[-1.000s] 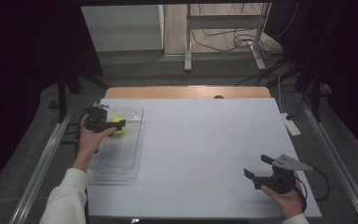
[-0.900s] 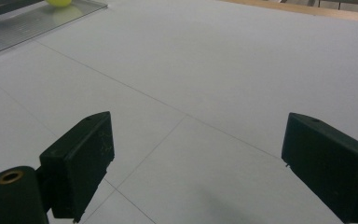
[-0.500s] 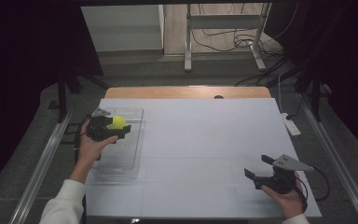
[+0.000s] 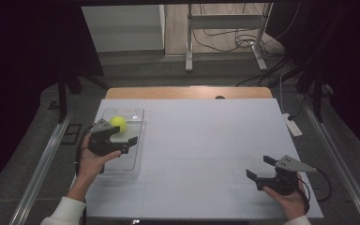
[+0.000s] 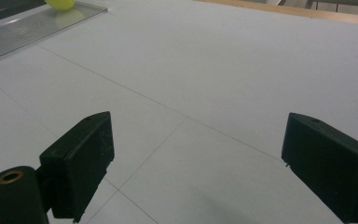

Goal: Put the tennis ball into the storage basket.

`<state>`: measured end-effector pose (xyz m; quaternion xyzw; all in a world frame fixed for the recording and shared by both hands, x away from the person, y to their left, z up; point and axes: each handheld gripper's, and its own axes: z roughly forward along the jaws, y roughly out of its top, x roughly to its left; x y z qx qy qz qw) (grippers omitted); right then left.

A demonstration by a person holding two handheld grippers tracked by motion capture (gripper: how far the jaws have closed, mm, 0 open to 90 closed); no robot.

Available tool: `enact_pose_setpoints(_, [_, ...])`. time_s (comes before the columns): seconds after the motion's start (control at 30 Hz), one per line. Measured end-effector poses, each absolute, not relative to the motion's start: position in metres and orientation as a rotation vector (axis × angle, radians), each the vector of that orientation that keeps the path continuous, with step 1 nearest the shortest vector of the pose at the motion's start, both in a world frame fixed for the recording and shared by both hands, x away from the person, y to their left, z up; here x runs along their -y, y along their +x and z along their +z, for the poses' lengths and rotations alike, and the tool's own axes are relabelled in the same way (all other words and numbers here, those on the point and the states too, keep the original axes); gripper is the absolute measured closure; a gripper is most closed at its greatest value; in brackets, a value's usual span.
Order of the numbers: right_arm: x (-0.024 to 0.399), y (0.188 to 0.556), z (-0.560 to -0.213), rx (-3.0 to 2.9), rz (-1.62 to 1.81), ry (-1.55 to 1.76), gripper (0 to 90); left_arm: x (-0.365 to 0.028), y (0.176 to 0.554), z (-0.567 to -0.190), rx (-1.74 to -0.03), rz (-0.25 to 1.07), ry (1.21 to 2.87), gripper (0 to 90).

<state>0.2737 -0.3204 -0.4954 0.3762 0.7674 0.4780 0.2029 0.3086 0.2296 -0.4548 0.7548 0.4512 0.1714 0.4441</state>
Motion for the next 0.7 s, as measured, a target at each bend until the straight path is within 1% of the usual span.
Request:
enact_pose_setpoints(0.17, [0.321, 0.273, -0.496, -2.144, 1.34, 1.053, 9.4, -0.223, 0.294, -0.459, -1.07, 0.411, 1.864, 12.6])
enact_pose_setpoints(0.7, [0.321, 0.274, -0.496, -2.148, 1.34, 1.056, 9.4, -0.214, 0.256, -0.476, -0.996, 0.356, 1.839, 12.3])
